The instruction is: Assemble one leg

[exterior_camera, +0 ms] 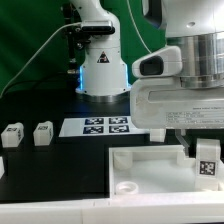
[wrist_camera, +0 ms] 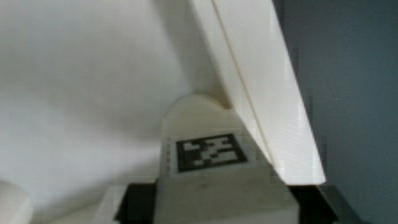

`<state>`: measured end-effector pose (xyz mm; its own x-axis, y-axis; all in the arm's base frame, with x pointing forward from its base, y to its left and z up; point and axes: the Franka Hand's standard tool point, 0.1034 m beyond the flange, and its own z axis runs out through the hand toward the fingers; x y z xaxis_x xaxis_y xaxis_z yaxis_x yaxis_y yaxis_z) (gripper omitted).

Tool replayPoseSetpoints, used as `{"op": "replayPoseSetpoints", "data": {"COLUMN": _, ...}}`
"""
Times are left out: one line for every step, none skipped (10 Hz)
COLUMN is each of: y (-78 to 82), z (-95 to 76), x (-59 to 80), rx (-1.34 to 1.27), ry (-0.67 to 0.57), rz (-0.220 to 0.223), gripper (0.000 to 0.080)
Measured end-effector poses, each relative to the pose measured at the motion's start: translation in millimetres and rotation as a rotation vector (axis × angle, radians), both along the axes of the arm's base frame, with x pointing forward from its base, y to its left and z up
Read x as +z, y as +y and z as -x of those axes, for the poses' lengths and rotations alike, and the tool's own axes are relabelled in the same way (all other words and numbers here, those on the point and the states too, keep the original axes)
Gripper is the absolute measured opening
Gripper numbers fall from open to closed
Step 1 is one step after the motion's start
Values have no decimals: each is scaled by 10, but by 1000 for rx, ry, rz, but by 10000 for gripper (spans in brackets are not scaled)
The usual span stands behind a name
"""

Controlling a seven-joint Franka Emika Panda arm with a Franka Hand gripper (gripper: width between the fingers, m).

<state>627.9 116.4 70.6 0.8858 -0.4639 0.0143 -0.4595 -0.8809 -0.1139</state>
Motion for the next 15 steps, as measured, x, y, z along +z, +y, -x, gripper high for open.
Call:
{"op": "replayPoseSetpoints", "data": {"y": -61, "z": 6, "x": 0, "rx": -41, "ry": 11, "rz": 5, "gripper": 311}}
{"op": "replayPoseSetpoints", "data": {"y": -57, "z": 11, "x": -3, "rx": -11, "ry": 9, "rz": 8, "gripper": 309}}
{"op": "replayPoseSetpoints", "data": {"y": -57, "z": 12, "x": -3, "rx": -11, "ry": 9, "rz": 7, "gripper": 309}}
{"op": "replayPoseSetpoints", "data": {"y": -58, "z": 12, "x": -4, "rx": -9, "ry": 9, "rz": 8, "gripper": 308}}
{"op": "replayPoseSetpoints", "data": {"y": -58, "z": 12, "x": -3, "rx": -7, "ry": 9, "rz": 8, "gripper": 307}}
{"op": "replayPoseSetpoints", "data": {"y": -56, "z": 29, "x": 12, "rx": -3, "ry": 20, "rz": 7, "gripper": 307}}
{"op": "replayPoseSetpoints", "data": {"y": -48, "z": 57, "x": 66, "rx": 1, "ry": 35, "rz": 5, "gripper": 307}}
{"op": "replayPoseSetpoints", "data": {"y": -41, "z": 73, "x": 131, "rx": 5, "ry": 43, "rz": 3, "gripper": 307}}
{"op": "replayPoseSetpoints", "data": {"y": -38, "z": 57, "x": 193, "rx": 8, "ry": 35, "rz": 0, "gripper": 368}}
{"op": "replayPoseSetpoints", "data": {"y": -40, "z": 52, "x": 203, "rx": 8, "ry": 33, "rz": 0, "gripper": 368}}
{"op": "replayPoseSetpoints", "data": {"y": -41, "z": 50, "x": 204, "rx": 7, "ry": 33, "rz": 0, "gripper": 553}}
{"op": "replayPoseSetpoints", "data": {"y": -41, "z": 53, "x": 196, "rx": 7, "ry": 34, "rz": 0, "gripper": 619}}
{"op": "replayPoseSetpoints", "data": {"y": -41, "z": 54, "x": 193, "rx": 7, "ry": 34, "rz": 0, "gripper": 643}}
{"op": "replayPoseSetpoints", "data": {"y": -42, "z": 54, "x": 192, "rx": 7, "ry": 34, "rz": 0, "gripper": 643}}
{"op": "replayPoseSetpoints", "data": {"y": -42, "z": 55, "x": 190, "rx": 7, "ry": 35, "rz": 1, "gripper": 648}}
